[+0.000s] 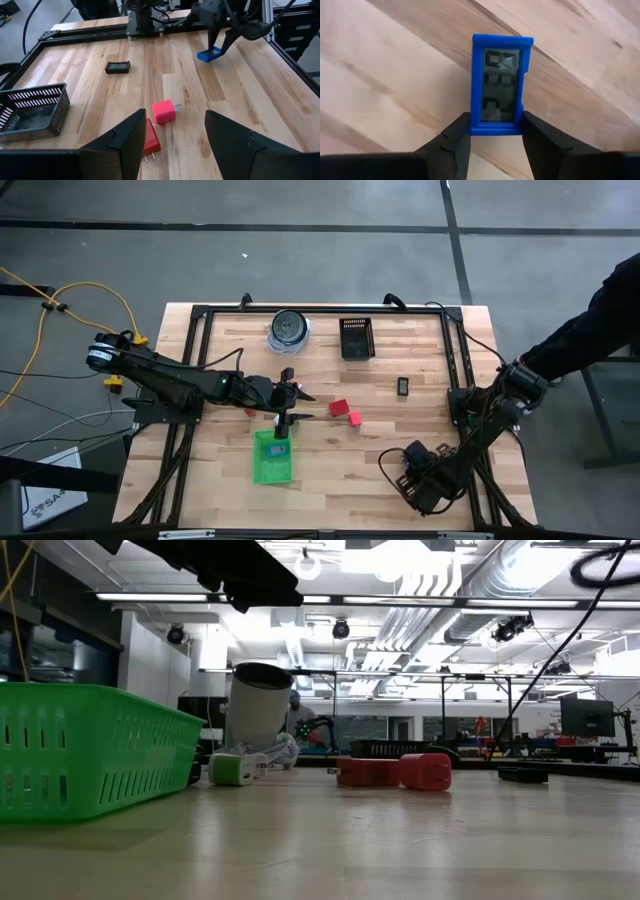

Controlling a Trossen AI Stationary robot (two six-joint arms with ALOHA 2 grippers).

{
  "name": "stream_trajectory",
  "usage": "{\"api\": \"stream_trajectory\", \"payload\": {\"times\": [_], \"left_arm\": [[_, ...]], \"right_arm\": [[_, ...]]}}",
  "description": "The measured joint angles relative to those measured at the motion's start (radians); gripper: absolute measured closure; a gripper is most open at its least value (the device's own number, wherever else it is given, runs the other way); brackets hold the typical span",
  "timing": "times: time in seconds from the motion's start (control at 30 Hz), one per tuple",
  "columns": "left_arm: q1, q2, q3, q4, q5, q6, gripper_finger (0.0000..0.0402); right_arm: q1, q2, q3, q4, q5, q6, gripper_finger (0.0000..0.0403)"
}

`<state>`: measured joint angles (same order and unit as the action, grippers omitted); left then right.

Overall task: Pick & Place Office items
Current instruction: Put the dark blue digital clock into the green bin

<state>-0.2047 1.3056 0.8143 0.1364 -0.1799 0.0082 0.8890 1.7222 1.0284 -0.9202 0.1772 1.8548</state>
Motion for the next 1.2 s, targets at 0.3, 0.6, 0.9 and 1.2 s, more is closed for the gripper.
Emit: {"api": "stream_trajectory", "payload": {"times": [0.3, 0.6, 0.9, 1.2], "left_arm": [[0.000, 0.000, 0.000, 0.000, 0.000, 0.000, 0.0206], [0.000, 0.000, 0.000, 0.000, 0.000, 0.000, 0.0206], [0.000, 0.000, 0.000, 0.000, 0.000, 0.000, 0.0206], [0.000, 0.000, 0.000, 0.000, 0.000, 0.000, 0.0206]], "right_arm": [[-0.070, -0.003, 0.088, -0.056, 0.033, -0.182, 0.0261], [-0.180, -0.003, 0.157, -0.069, 0.078, -0.435, 0.0261], [-0.311, -0.003, 0.203, -0.050, 0.085, -0.699, 0.0261], [-0.417, -0.003, 0.261, -0.006, 0.094, -0.950, 0.0261]]}}
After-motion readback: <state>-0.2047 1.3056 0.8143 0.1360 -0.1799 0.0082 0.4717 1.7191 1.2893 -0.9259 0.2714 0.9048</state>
